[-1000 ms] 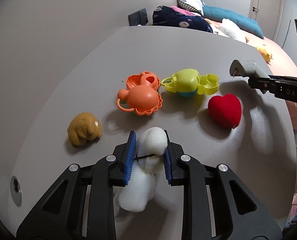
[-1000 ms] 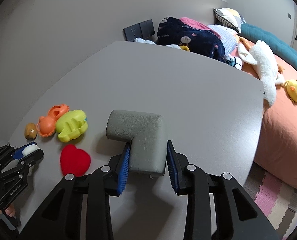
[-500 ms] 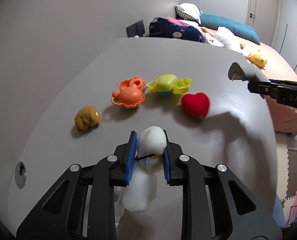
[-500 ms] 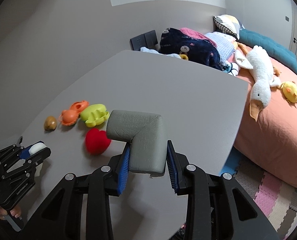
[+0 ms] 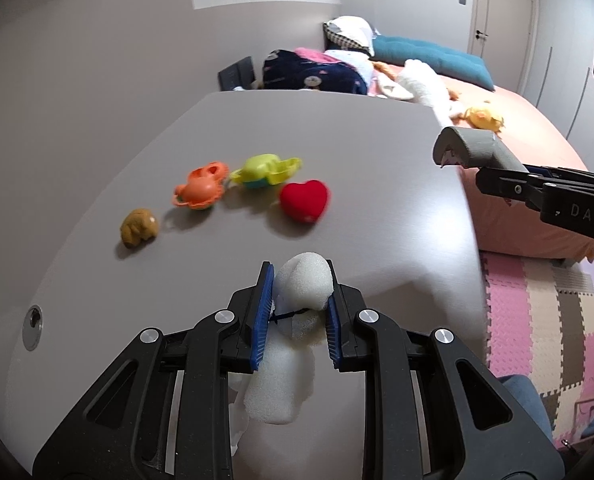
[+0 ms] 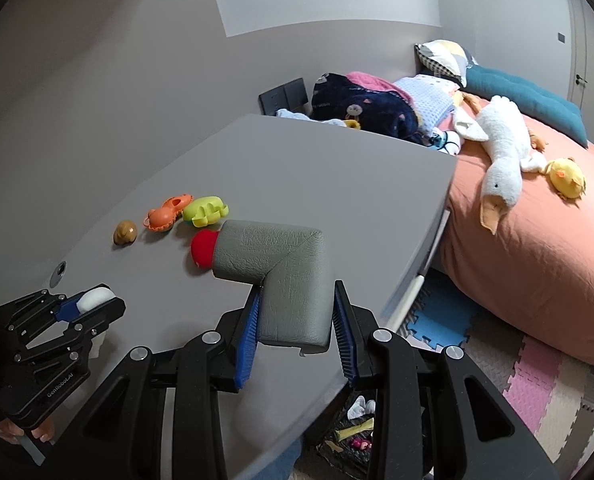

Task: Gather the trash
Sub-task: 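Carry white plush and grey corner piece to the black bin and open both tools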

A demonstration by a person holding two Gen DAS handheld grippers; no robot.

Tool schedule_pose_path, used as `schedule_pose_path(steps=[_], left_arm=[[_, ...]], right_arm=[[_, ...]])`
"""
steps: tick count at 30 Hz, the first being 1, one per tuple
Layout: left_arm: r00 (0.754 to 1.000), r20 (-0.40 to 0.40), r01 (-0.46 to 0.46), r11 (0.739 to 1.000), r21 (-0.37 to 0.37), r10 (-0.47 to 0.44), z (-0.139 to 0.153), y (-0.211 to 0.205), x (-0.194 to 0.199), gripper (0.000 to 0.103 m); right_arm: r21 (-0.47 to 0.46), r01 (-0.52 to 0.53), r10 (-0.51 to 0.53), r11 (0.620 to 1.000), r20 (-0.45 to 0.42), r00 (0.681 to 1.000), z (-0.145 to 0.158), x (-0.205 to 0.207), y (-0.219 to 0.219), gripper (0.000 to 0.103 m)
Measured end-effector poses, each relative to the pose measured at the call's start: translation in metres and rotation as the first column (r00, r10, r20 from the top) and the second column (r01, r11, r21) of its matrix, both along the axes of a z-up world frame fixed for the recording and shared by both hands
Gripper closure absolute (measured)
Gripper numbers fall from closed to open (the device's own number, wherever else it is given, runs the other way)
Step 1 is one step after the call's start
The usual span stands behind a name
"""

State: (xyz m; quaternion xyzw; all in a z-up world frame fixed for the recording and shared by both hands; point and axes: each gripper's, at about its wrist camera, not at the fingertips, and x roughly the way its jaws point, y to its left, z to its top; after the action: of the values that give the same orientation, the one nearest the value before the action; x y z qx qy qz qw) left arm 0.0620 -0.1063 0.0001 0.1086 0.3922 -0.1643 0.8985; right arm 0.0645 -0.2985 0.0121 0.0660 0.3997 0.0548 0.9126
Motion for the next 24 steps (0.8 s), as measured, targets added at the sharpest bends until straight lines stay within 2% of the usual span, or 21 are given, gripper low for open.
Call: schedule_pose_path(steps=[13,24], left_arm=[[0.993,-0.005,0.116,0.993,-0.028,-0.116,0.002,-0.053,-0.035,0.08],[0.974,-0.021,0.227,0.974,-0.028,-0.227,-0.004,-0.105,-0.065,0.079]], right_arm=[[0.001,0.083,-0.083,0.997,0.027,0.996,0.007,-0.049,-0.04,0.067],[0.01,0.171,-0.172,0.985,0.034,0.985,0.008,-0.087,-0.082,0.067]])
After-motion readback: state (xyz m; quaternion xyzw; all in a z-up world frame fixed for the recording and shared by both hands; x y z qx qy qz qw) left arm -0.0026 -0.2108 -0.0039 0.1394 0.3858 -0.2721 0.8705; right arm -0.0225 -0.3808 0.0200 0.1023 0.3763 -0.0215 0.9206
